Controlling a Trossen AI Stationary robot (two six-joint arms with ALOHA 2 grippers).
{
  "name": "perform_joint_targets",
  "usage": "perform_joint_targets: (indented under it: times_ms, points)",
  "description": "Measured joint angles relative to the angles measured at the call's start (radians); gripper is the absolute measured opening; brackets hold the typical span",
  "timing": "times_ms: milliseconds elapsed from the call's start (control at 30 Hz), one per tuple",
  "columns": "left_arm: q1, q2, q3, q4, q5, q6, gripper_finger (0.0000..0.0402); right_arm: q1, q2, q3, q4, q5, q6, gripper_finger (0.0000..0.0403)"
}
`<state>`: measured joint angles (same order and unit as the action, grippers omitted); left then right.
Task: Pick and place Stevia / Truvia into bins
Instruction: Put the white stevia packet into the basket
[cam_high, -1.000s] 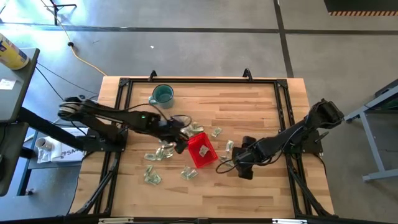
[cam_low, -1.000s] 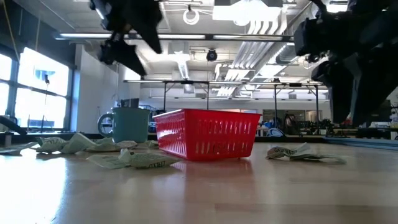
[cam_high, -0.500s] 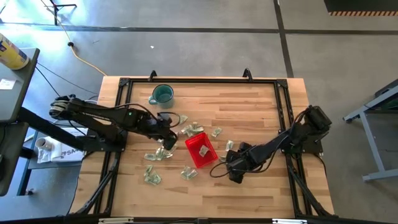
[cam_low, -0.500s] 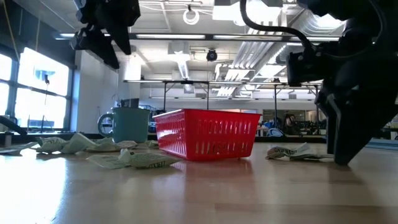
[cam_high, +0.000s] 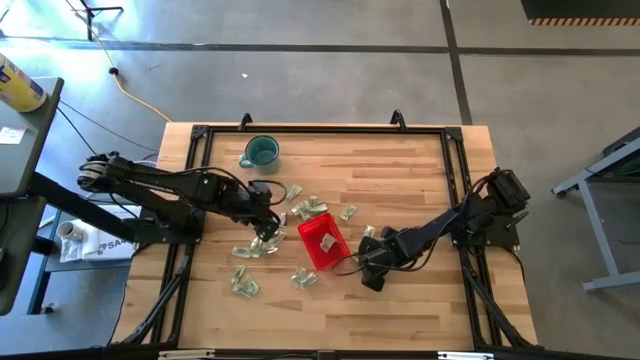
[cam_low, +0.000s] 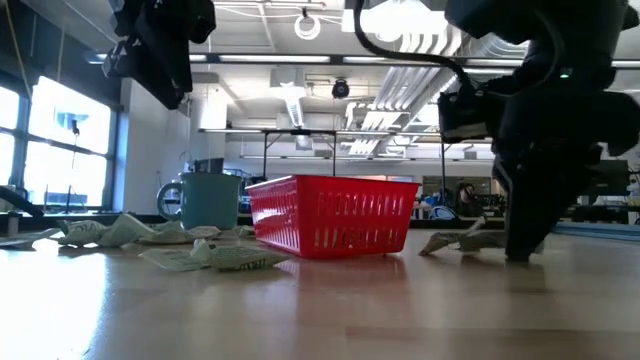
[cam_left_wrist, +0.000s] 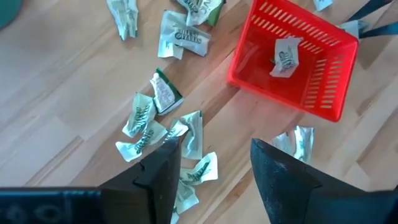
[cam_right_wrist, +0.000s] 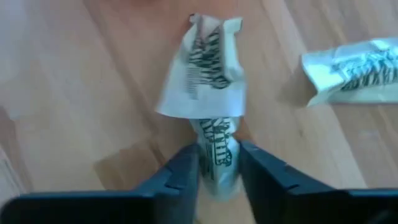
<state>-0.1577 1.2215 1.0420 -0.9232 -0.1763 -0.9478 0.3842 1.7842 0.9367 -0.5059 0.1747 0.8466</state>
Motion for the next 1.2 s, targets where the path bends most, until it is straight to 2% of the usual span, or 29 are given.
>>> perform_joint_targets:
  times_ms: [167,367,500,567,667,867,1000,1200]
  points:
    - [-0.001,-0.004,0.0,-0.022,0.003,0.0,0.0208,-0.038,-0.007,-0.001,-0.007,-0.032,-0.009,0.0011]
    - [-0.067,-0.004,0.0,-0.022,0.004,-0.018,0.0194,-0.022,-0.091,0.002,-0.142,-0.13,-0.012,0.0006]
    - [-0.137,-0.004,0.0,-0.024,-0.047,-0.058,0.0188,-0.023,-0.186,0.042,-0.183,-0.074,0.029,0.0007]
    - [-0.168,-0.004,0.0,-0.027,-0.078,-0.083,0.0186,-0.055,-0.211,0.069,-0.163,-0.034,0.026,0.0004]
    - [-0.205,-0.003,0.0,-0.039,-0.111,-0.12,0.0187,-0.119,-0.203,0.122,-0.061,-0.033,-0.038,0.0006]
    - [-0.262,-0.003,-0.031,-0.088,-0.119,-0.222,0.0188,-0.214,-0.109,0.208,0.135,-0.173,-0.209,0.0011]
    - [-0.319,-0.003,-0.076,-0.134,-0.086,-0.404,0.0199,-0.24,-0.047,0.255,0.137,-0.238,-0.228,0.0036]
    - [-0.406,-0.003,-0.14,-0.146,0.028,-0.573,0.0242,-0.24,-0.013,0.269,0.108,-0.276,-0.221,0.015]
